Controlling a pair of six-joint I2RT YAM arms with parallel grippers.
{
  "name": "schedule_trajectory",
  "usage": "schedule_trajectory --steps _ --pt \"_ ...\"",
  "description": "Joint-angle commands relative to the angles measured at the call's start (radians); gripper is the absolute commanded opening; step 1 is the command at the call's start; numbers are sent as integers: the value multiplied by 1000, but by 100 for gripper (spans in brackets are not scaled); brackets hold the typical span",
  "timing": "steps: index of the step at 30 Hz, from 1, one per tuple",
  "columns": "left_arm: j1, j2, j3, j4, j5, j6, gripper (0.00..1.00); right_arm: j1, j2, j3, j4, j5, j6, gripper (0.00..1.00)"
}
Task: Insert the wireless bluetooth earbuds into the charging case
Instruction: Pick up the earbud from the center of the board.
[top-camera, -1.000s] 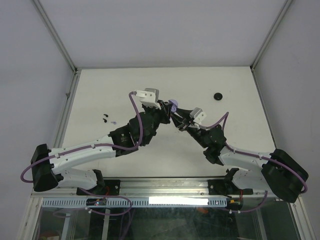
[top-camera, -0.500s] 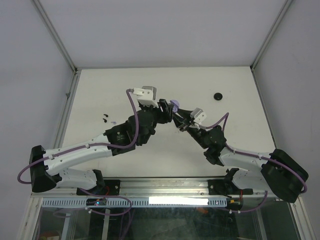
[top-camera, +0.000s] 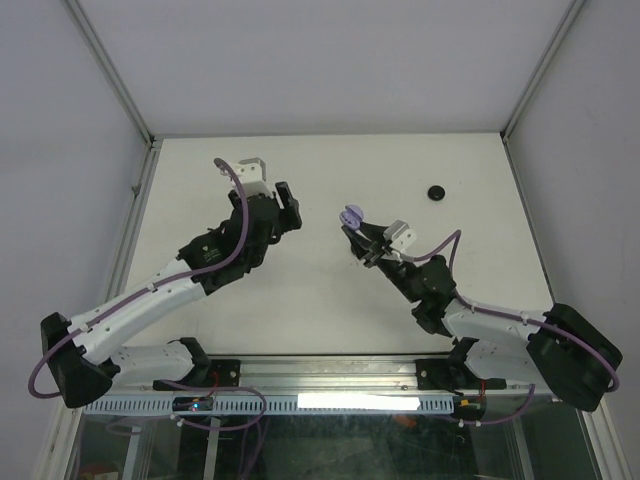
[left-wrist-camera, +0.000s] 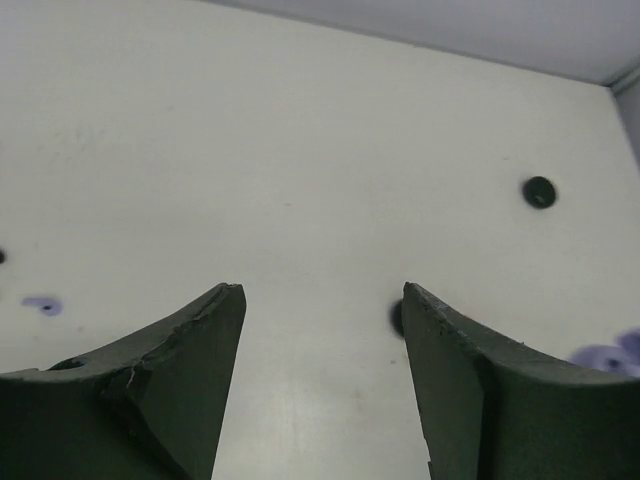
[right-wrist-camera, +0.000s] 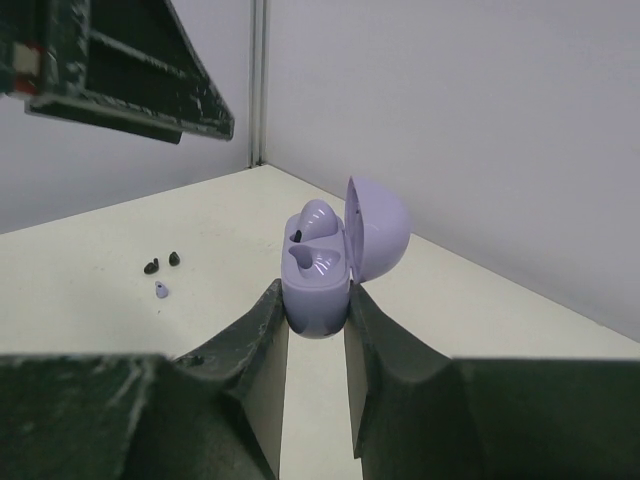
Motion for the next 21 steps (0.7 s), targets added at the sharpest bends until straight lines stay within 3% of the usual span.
schedule_trajectory --steps 1,5,14,21 --pt "140 -41 -78 -116 123 -63 66 1 -33 -9 27 23 -14 0" --pt "287 -20 -134 -128 255 -45 66 1 -33 -15 27 19 -15 0" --pt "561 128 -179 -135 409 111 65 1 -39 -35 35 29 -13 0" --pt "713 326 -101 -155 541 184 59 1 -40 -55 59 42 -3 0"
